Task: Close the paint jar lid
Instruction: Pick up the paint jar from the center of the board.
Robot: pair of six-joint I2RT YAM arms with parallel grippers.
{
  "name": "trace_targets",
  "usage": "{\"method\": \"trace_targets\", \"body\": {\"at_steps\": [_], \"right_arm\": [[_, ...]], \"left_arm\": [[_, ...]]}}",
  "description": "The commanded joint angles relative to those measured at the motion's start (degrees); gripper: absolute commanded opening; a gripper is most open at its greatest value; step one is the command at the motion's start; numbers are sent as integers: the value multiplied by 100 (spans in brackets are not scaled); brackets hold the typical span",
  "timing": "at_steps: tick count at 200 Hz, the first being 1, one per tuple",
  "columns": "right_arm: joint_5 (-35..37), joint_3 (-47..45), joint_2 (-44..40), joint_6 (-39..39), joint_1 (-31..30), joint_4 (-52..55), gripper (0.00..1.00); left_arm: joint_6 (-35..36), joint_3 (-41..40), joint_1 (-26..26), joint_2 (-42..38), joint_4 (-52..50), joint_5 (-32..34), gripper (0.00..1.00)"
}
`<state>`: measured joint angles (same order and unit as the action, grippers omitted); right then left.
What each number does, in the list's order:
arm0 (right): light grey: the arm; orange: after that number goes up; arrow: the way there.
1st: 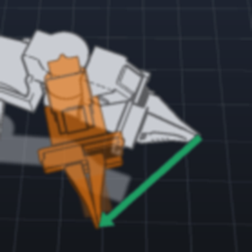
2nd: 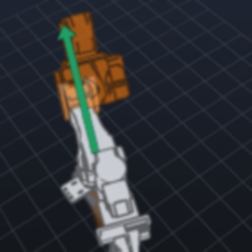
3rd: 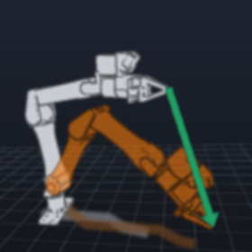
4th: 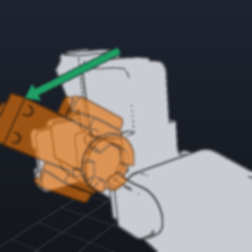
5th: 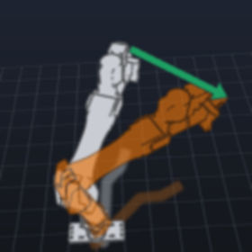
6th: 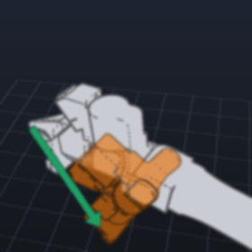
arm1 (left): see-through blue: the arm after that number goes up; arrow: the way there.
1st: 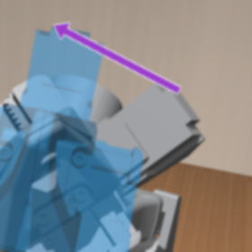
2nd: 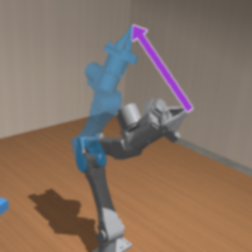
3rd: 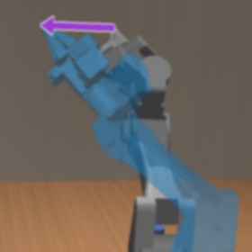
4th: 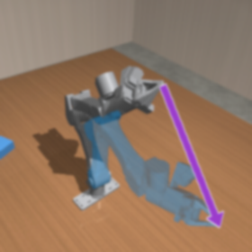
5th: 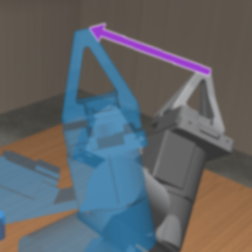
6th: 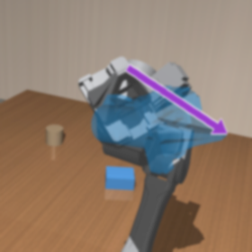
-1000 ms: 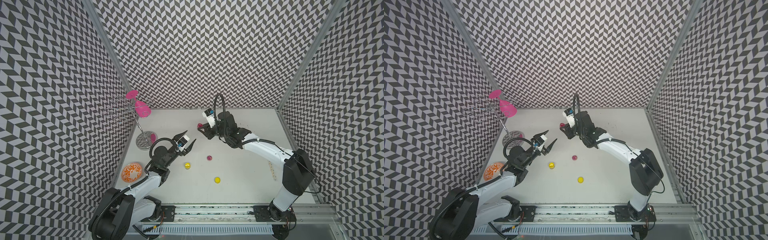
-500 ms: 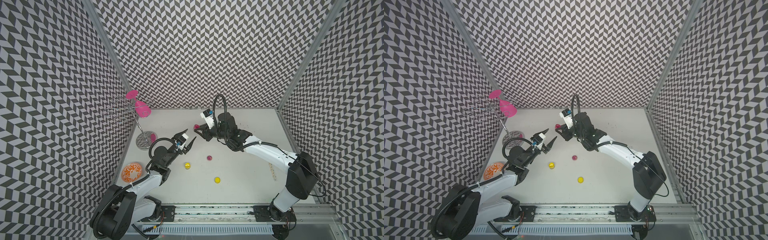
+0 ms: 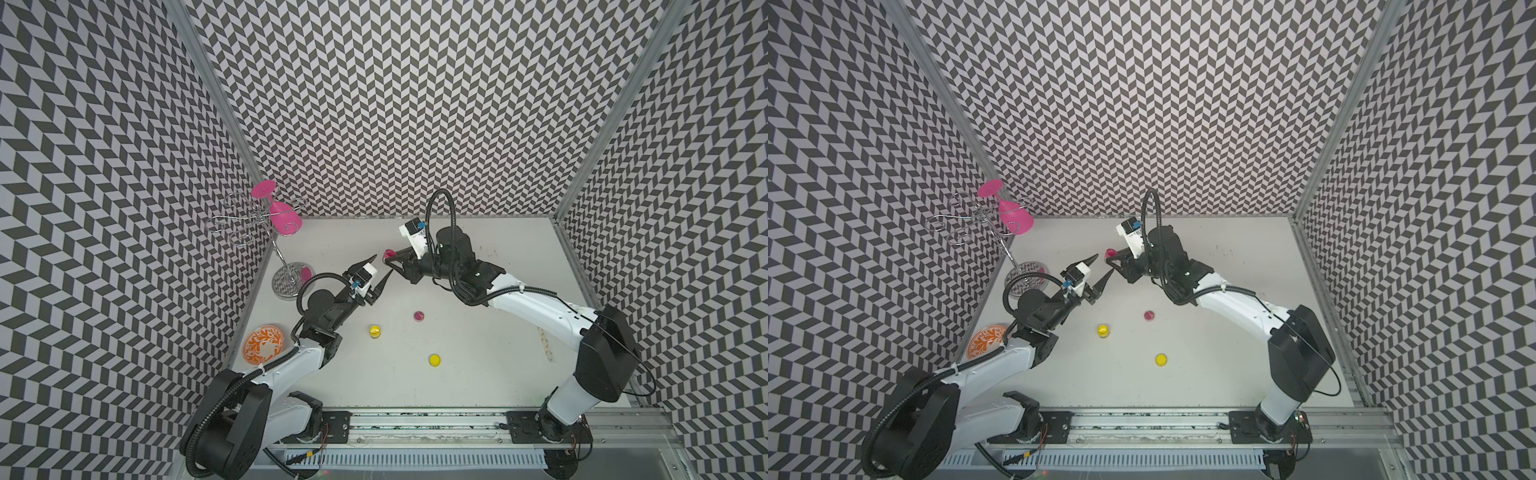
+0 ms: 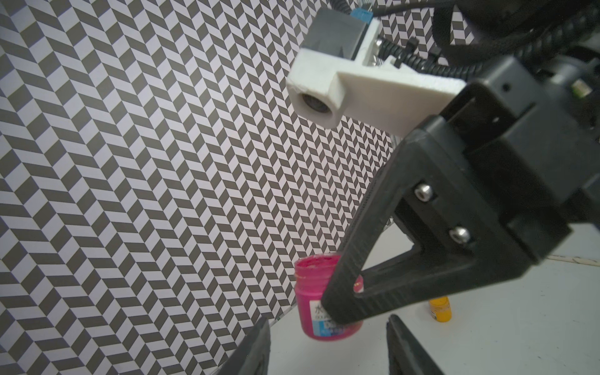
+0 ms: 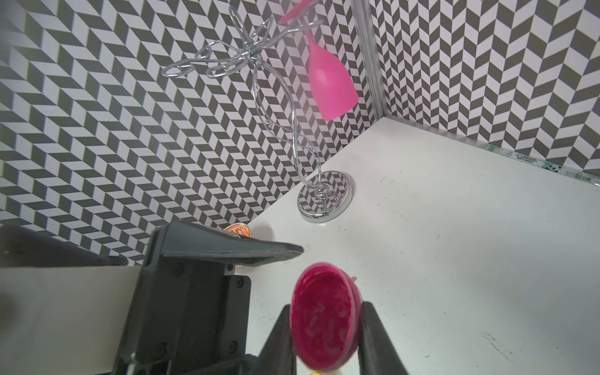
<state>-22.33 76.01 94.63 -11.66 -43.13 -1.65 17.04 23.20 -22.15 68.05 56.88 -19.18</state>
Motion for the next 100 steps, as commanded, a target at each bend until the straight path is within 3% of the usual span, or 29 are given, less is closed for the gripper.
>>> {"method": "trace_targets", "body": {"at_steps": [1,100], "right_arm": [[-105,-55,-251,-56,-98,-403,26],[-175,-115,-173,-174,-178,-582,26]], "left_arm": [[34,147,-26,33,-45,-24,57],[52,125,-26,-211,-10,112,51]]}}
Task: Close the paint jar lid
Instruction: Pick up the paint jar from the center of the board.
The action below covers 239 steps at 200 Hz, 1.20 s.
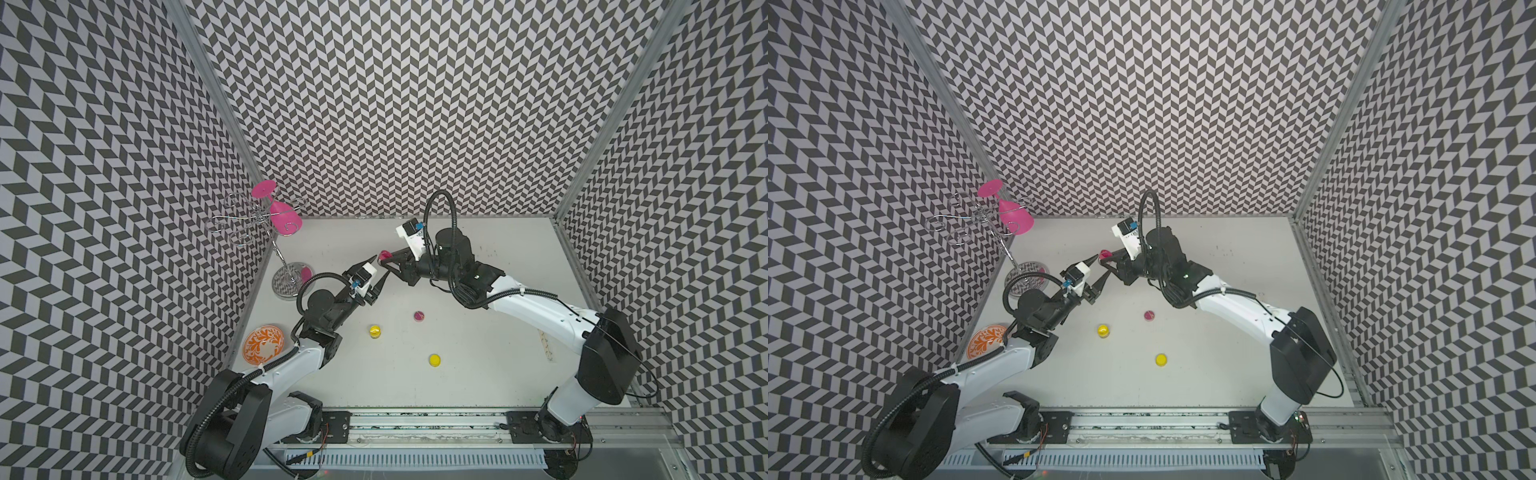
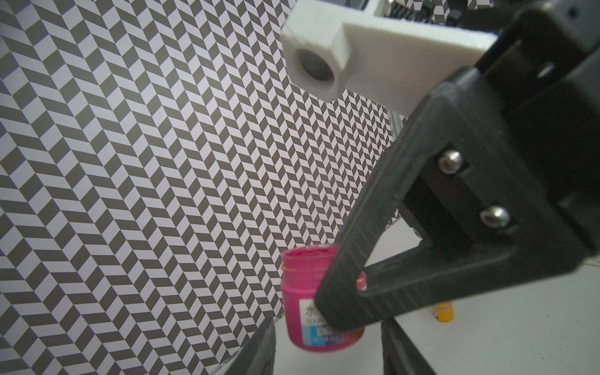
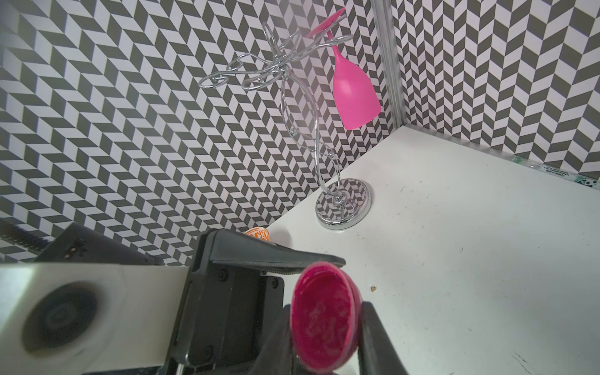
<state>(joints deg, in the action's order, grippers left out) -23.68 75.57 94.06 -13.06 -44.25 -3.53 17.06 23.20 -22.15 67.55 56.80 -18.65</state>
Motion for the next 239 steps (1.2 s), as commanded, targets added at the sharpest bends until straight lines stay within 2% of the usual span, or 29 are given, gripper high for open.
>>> {"method": "trace_targets", "body": {"at_steps": [1,75,95,132,177,197,239], "right_arm": [[-40,-74,-116,-32,-62,-394,26],[-53,-27,-35,-49,-141,-455,25],[-44,-36,-19,-48,-180,-479,25],[-4,-43,34,-39,-216,-473,25],[41,-34,104,-21,-242,-453,25],[159,-39,65,8,-248,-415,30],[452,-179,-230,108,-242,-349,49]], "left_arm": [[51,124,-22,-162,-6,57,51],[25,220,-26,-150,-142,46,49],[86,282,-20,-146,-282,-5,42],[108,273,-21,-180,-273,54,41],[125,379,-26,-159,-517,141,34],[146,429,-21,-130,-640,165,31],[139,490,-17,-6,-740,177,30]]}}
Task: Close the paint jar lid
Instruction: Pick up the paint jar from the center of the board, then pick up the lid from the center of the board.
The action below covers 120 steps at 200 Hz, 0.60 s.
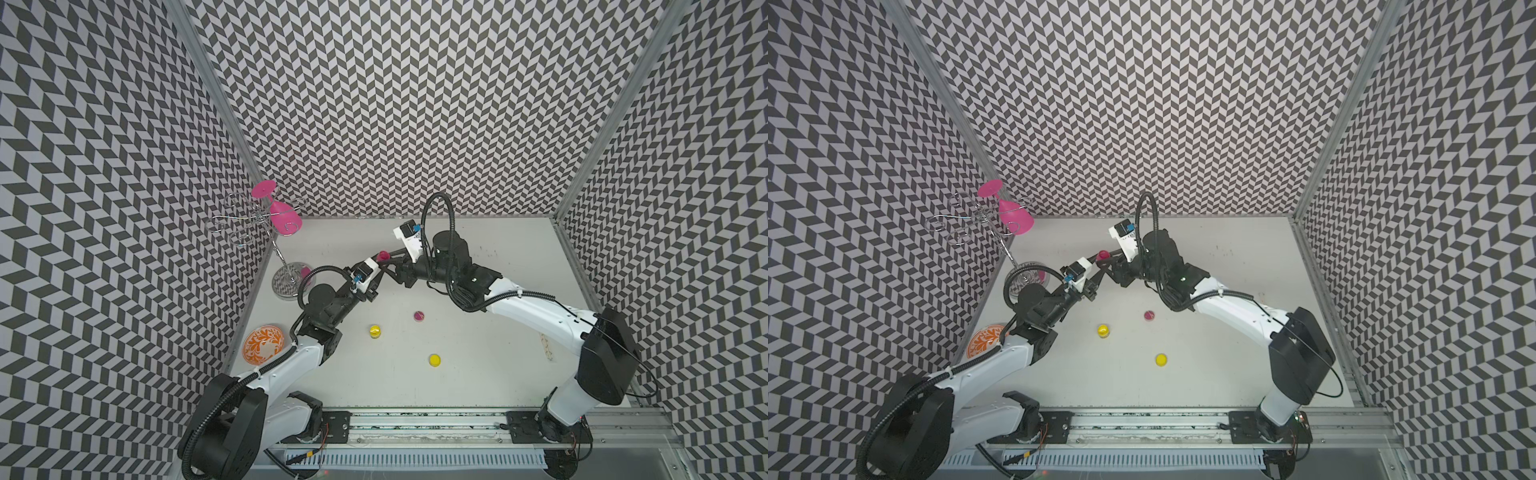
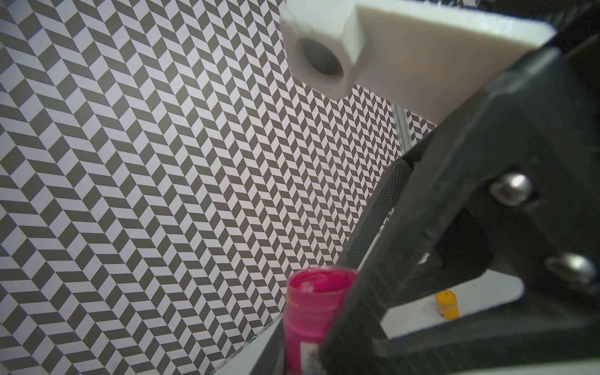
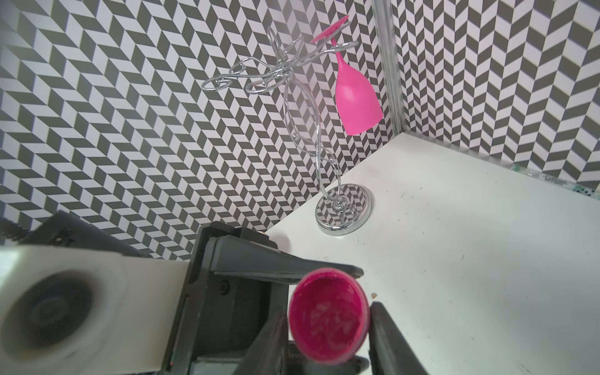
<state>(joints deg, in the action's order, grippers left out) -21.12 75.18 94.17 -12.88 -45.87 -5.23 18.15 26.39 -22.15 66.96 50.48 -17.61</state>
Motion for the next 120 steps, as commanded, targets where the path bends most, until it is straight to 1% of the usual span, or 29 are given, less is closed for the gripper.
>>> {"method": "trace_targets", "body": {"at_steps": [1,36,52,77,107,120], "right_arm": [[205,-150,-250,92,-80,-179,49],[537,-381,-613,158,-72,-133,57],[730,-549,-839,178,-56,-100,62],[1054,-922,-1376,196,16,-46,65],[1717,-1405,-1964,216,169,310,68],[1822,-1662,-2118,200,334,421,68]], "left_arm": [[30,172,-13,58,-108,73,30],[48,139,9,133,-74,47,29],[39,138,26,180,-73,53,29],[30,125,44,239,-60,5,29],[12,126,36,98,-79,-276,29],[4,146,27,-48,-162,-497,29]]}}
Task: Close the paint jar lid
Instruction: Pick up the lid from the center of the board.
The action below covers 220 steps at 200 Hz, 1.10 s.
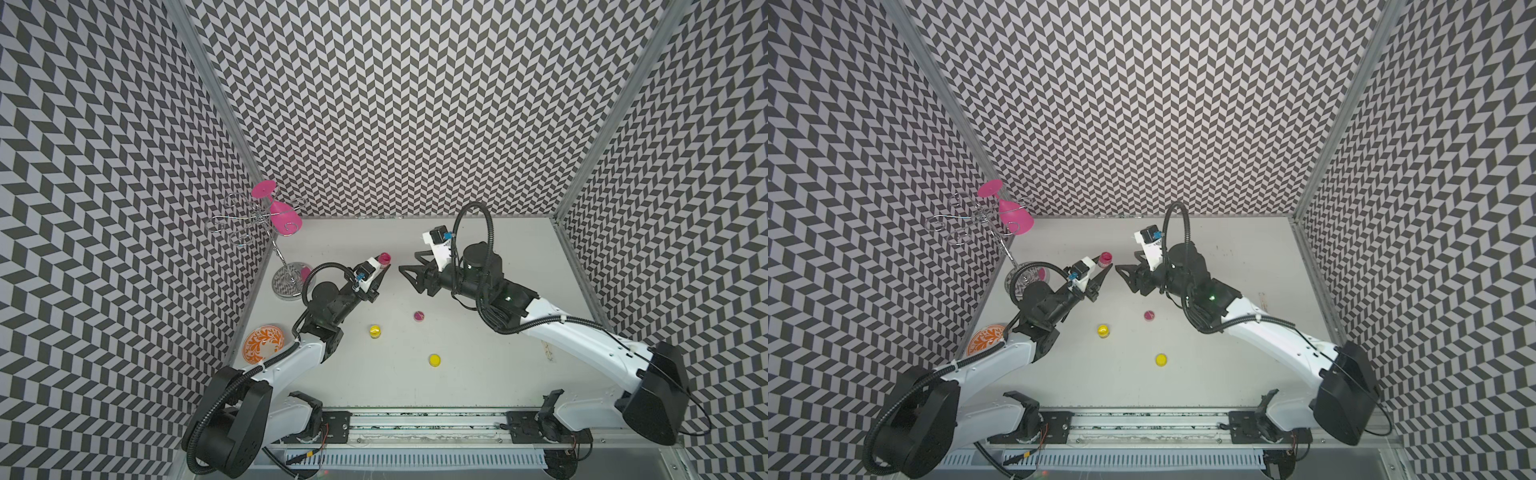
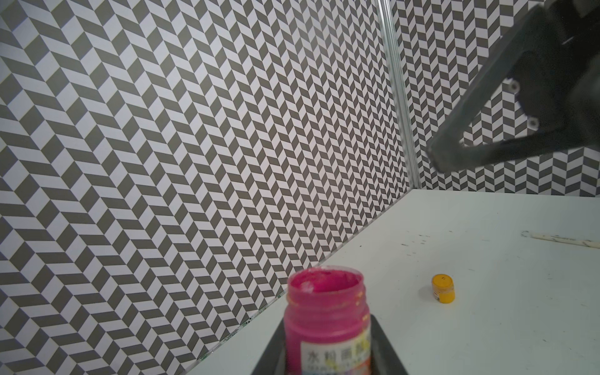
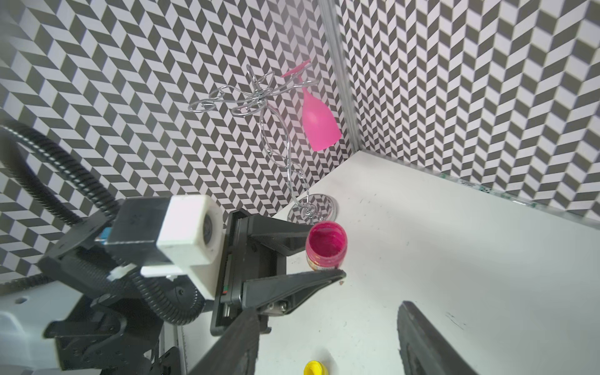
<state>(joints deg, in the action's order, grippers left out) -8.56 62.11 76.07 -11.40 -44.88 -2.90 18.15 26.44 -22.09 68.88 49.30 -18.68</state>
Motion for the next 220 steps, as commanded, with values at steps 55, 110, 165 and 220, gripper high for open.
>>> {"method": "trace_targets", "body": {"at_steps": [55,110,165,220], "right_arm": [[559,-1077,-573,-52,604,312,69],[1041,-1232,-206,125,630,621,70],[878,-1113,657,358,605,898,66],[1044,-1347,1367,176,164,523,63]], "left_arm": [[27,164,-31,-1203,-804,-721,30],[-264,310,-59,-2550,-2801,-661,30],[-297,-173,-68,-3649,-3138,-497,32],[-158,-253,-76,-3646,-3224,-540,32]]}}
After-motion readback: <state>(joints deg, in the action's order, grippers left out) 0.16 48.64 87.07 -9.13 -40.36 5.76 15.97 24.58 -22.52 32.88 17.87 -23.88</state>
